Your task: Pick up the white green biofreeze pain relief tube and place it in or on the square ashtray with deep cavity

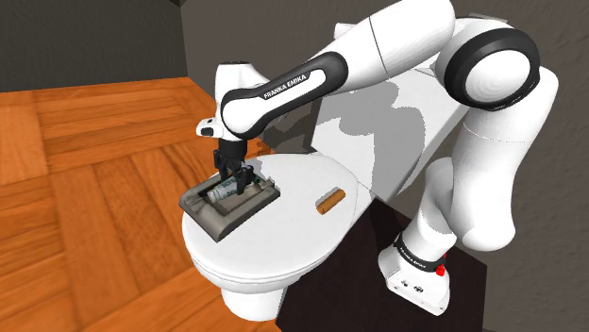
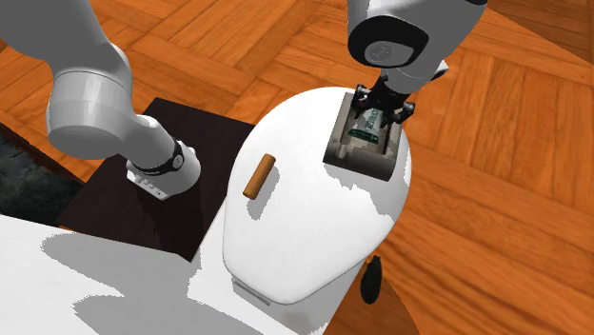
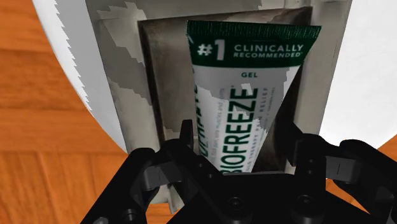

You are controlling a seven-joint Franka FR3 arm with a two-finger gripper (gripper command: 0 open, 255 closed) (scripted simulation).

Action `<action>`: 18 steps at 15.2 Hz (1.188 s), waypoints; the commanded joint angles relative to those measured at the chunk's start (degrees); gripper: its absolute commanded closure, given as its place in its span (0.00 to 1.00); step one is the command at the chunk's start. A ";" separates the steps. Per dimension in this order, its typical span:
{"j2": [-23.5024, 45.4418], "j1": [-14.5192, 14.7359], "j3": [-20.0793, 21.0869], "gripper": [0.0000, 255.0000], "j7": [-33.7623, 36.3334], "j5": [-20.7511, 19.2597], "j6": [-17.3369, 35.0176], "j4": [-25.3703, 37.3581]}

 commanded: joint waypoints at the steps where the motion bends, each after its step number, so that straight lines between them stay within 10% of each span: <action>1: -0.01 0.00 0.00 0.00 0.00 0.00 0.01 0.00; 18: -3.22 -0.30 -0.71 0.00 0.99 -1.56 -6.46 3.35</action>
